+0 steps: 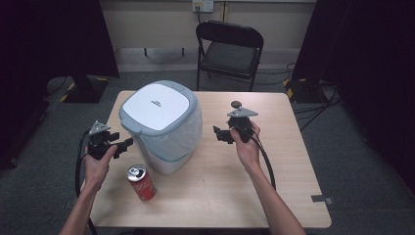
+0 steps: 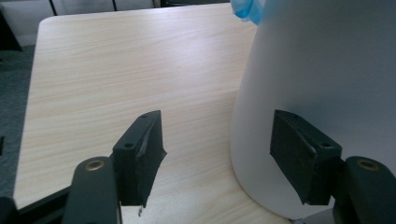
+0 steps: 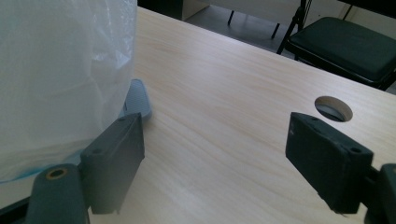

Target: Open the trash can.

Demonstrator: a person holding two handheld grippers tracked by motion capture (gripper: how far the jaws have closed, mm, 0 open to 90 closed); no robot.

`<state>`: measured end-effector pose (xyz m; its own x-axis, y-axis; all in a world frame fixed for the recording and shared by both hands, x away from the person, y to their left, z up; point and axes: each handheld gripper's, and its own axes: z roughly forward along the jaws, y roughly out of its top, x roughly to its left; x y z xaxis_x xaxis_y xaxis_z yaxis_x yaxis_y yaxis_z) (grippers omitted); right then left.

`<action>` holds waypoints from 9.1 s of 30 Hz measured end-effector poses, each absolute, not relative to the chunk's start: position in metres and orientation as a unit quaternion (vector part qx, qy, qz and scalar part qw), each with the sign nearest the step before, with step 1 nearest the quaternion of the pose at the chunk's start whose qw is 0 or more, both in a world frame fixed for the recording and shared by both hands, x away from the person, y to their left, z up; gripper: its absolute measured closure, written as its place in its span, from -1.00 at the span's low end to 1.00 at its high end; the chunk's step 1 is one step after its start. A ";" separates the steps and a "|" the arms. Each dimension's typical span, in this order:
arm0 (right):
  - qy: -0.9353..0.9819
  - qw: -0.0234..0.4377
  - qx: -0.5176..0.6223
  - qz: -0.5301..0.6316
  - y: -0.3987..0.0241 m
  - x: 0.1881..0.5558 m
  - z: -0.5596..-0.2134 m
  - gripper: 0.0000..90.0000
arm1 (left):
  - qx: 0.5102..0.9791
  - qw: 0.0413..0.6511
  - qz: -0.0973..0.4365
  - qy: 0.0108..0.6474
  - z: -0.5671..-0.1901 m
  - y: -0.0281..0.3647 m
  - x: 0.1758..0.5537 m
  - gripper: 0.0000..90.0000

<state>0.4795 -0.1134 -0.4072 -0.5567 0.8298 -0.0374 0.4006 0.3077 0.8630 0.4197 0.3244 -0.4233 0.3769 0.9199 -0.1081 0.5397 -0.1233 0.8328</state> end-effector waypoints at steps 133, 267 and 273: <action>0.773 0.208 0.390 0.456 -0.129 0.435 -0.436 0.07 | 0.748 0.493 0.148 0.419 -0.357 0.267 0.418 -0.02; 0.743 0.197 0.414 0.488 -0.194 0.407 -0.409 -0.46 | 0.789 0.461 0.125 0.387 -0.370 0.243 0.478 -0.19; 0.750 0.175 0.420 0.479 -0.202 0.404 -0.419 -0.45 | 0.784 0.447 0.138 0.409 -0.375 0.272 0.468 -0.29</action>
<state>0.4038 -0.2017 -0.4187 -0.5853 0.7986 0.1399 0.4627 0.1873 0.8665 0.4677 0.2717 -0.3752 0.6281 0.7636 -0.1495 0.5173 -0.2662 0.8134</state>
